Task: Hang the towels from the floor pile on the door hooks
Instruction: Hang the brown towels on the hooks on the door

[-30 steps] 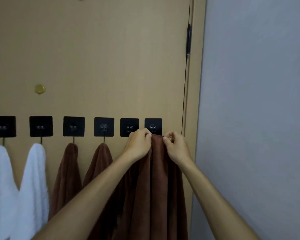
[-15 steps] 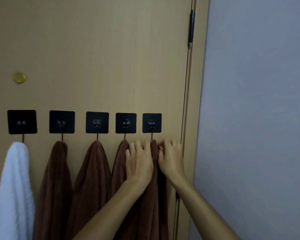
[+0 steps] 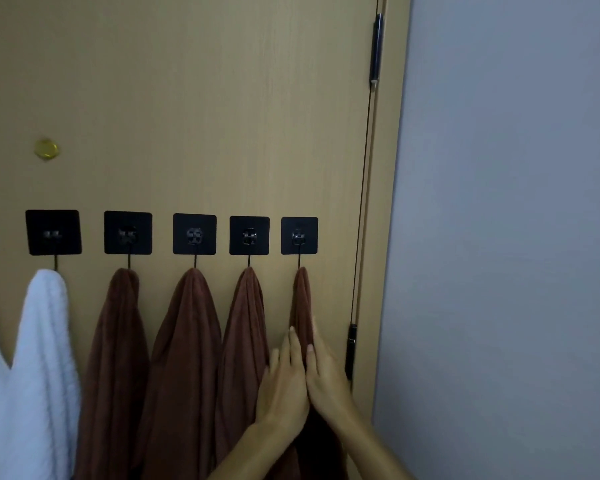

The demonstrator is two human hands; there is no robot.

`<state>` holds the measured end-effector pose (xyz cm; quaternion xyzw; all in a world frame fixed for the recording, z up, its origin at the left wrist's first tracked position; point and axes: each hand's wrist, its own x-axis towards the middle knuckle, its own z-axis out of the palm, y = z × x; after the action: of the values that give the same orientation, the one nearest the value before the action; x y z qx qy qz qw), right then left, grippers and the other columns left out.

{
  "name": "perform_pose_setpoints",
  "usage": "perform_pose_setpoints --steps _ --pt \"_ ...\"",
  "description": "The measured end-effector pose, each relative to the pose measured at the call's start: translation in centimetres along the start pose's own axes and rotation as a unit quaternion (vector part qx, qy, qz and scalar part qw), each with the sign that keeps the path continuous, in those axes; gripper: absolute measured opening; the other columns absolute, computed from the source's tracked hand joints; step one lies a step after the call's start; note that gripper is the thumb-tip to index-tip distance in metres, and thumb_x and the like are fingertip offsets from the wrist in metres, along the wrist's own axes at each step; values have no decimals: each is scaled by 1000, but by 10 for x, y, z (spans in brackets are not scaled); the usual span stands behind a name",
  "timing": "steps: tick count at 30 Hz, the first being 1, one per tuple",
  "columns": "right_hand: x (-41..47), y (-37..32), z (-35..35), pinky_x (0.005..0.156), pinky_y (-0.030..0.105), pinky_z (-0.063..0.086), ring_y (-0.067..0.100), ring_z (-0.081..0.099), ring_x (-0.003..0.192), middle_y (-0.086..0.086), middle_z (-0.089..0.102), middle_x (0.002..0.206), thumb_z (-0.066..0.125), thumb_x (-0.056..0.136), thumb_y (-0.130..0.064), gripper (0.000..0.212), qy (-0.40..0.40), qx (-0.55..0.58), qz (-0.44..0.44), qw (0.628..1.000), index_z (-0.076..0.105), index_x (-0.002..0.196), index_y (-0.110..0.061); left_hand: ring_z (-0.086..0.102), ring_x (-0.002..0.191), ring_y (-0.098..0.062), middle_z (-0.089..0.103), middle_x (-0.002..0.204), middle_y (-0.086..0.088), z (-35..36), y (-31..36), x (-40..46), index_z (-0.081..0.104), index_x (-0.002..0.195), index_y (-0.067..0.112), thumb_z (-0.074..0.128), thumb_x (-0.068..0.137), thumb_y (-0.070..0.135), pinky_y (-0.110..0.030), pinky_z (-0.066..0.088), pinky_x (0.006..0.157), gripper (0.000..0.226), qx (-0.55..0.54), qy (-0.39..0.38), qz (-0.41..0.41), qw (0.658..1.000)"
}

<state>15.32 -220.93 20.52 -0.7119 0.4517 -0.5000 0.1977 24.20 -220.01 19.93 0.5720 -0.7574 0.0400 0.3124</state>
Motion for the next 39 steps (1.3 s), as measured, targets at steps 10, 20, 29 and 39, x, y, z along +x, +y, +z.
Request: perform_pose_setpoints --steps 10,20,29,39 --pt "-81 52 27 93 11 41 10 54 116 -1 54 133 24 103 -18 43 -74 -31 134 988 31 146 -19 17 146 -22 -6 160 -9 46 -11 -74 -26 144 8 36 97 14 -32 29 114 78 -75 -202 -82 973" --pt "-167 47 3 64 22 49 14 59 74 2 57 76 41 97 -9 29 -299 -180 229 908 52 72 -17 57 112 -29 55 127 -11 31 29 -150 53 126 10 46 92 17 -33 43 84 35 90 -372 -94 919" --pt "-273 39 -8 80 35 50 29 60 96 19 66 107 40 91 -3 29 -242 -182 173 937 66 101 6 54 113 -34 51 131 -22 14 64 -257 50 124 -5 39 95 10 -39 43 84 35 65 -348 -95 930" --pt "-424 55 -40 103 37 36 31 42 126 19 47 134 40 99 -20 34 -210 -217 230 925 57 119 0 57 101 -31 56 117 -14 47 87 -360 55 114 4 40 94 13 -33 44 75 27 43 -374 -61 924"
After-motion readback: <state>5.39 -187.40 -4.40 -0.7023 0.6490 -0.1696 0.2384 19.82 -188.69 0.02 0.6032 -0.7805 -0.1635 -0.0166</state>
